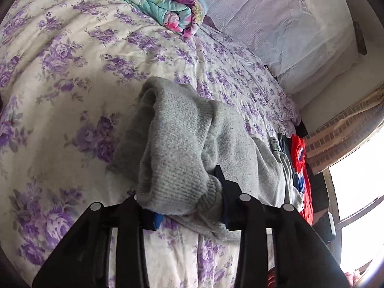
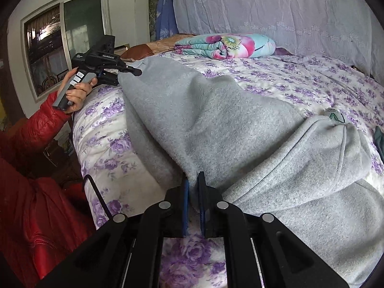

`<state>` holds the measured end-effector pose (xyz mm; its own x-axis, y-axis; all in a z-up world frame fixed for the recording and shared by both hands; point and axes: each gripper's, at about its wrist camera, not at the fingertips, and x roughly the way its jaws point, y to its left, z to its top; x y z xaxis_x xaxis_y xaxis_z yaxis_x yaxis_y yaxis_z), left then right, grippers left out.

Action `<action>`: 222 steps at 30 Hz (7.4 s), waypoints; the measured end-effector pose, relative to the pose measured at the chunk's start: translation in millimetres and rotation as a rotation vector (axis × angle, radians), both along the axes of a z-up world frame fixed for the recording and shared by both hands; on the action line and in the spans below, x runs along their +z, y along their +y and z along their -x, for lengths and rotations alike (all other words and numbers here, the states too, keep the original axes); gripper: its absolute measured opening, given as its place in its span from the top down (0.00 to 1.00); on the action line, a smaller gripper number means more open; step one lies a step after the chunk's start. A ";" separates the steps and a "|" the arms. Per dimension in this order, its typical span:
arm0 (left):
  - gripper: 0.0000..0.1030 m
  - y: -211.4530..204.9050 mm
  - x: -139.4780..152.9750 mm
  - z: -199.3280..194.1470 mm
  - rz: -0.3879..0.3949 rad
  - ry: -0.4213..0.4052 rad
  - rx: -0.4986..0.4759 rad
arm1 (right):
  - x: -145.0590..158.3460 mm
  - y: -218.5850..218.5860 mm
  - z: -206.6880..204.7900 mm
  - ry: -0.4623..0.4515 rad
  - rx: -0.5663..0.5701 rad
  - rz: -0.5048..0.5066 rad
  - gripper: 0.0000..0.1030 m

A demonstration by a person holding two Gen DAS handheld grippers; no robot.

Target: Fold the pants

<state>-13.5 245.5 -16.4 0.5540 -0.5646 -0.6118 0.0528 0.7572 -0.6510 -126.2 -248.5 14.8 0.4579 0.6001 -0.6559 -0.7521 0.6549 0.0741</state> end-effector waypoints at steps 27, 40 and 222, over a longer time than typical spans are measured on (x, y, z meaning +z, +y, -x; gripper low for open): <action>0.20 -167.4 35.8 52.0 -0.795 -0.268 -0.146 | 7.6 -7.7 2.1 0.073 -0.030 -0.068 0.76; 0.04 -270.9 -12.8 6.2 -0.622 -0.287 -0.415 | 65.8 -29.1 -113.5 0.023 -0.610 -0.034 0.25; 0.05 -10.8 -12.1 73.7 -0.366 -0.143 0.435 | 72.7 64.3 -11.1 -0.245 -0.347 0.028 0.40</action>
<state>-87.1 234.7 -28.5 0.7786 -0.0328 -0.6267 -0.2454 0.9032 -0.3521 -115.1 -184.2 87.5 0.7742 0.3666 -0.5160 -0.4797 0.8716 -0.1006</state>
